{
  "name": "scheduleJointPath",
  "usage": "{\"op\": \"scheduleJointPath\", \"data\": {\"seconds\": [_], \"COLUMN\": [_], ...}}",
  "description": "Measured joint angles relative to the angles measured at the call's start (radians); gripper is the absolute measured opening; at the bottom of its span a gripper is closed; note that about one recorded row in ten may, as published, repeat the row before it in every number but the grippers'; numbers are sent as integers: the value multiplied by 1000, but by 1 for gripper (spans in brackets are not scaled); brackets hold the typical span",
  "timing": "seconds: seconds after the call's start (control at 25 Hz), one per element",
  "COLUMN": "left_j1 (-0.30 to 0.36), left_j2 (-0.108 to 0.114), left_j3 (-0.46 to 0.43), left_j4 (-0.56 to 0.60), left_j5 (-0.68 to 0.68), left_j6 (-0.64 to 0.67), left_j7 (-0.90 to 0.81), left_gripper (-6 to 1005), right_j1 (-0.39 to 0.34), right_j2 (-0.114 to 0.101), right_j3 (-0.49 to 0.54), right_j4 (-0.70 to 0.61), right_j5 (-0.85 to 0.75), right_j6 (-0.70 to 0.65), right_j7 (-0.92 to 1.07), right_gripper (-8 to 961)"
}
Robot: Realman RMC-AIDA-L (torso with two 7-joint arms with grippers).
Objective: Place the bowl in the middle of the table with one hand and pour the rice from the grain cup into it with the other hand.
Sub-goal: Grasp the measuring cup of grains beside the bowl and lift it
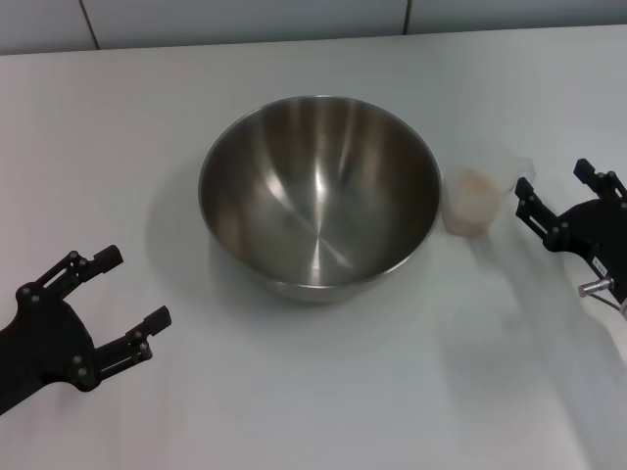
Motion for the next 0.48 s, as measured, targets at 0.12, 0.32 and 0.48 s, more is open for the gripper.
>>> {"op": "scheduleJointPath", "data": {"seconds": [0.12, 0.32, 0.48], "left_j1": [0, 0, 0], "left_j2": [0, 0, 0], "left_j3": [0, -2, -9], "left_j4": [-4, -11, -11], "left_j5": [0, 0, -1], "left_j6": [2, 7, 15], "left_j7": [0, 0, 0], "left_gripper": [870, 870, 870], "right_j1": [5, 25, 41], "right_j2": [0, 0, 0], "right_j3": [1, 2, 2], "right_j4": [-3, -10, -12], "right_j5": [2, 5, 6], "right_j6": [2, 19, 37], "right_j7": [1, 2, 2], "right_gripper": [825, 825, 824]}}
